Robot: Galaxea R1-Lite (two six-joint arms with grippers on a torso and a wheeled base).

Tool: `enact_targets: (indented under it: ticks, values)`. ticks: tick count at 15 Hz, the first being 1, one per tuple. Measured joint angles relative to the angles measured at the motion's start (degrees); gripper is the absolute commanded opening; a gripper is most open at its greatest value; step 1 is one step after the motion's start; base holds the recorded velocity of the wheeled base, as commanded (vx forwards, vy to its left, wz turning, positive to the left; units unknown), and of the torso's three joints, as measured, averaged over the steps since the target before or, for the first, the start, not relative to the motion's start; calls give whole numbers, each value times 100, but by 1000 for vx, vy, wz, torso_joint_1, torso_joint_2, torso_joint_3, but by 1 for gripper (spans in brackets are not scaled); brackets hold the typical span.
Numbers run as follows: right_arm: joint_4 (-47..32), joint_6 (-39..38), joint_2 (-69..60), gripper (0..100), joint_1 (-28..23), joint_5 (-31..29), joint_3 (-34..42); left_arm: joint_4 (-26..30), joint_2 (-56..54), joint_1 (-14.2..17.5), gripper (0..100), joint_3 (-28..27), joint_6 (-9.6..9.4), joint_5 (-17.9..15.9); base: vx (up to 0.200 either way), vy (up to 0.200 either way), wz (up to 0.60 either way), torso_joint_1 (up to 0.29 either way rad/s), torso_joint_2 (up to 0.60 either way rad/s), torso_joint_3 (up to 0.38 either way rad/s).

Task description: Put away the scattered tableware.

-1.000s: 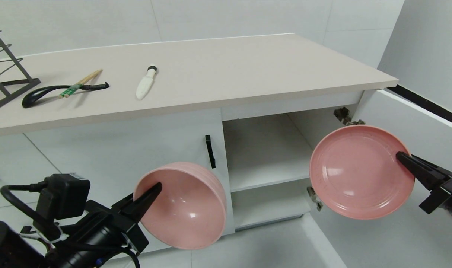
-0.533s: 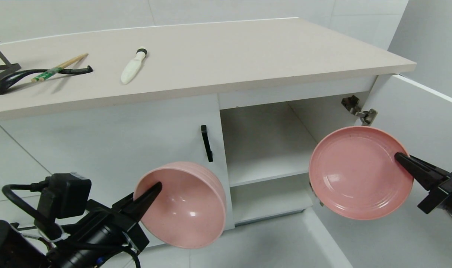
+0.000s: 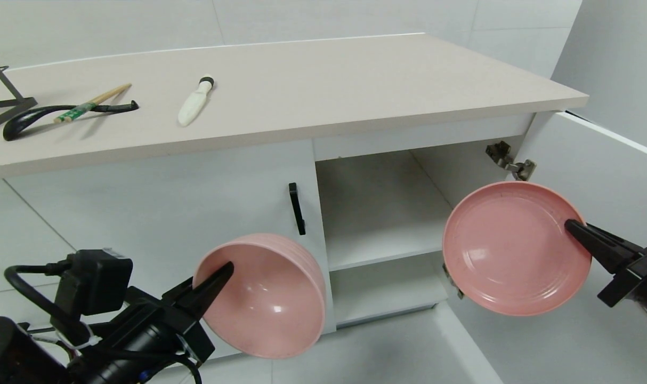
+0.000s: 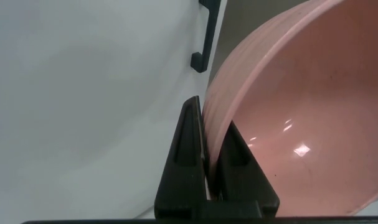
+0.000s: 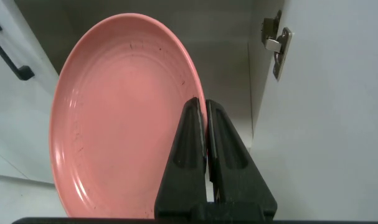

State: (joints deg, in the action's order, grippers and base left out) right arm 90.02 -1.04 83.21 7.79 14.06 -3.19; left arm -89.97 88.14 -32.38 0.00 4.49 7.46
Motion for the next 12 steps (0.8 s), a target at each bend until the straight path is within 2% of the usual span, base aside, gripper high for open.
enact_targets:
  ticks: [9,12]
  values:
    - [-10,124,188,0,1,0,141,2,12,0,0,0,-39,6,0,0,0,0,0,0]
    - [-11,513,502,0,37,-2,113,6,-11,5,0,0,-63,33,0,-200,0,-2,6,-1]
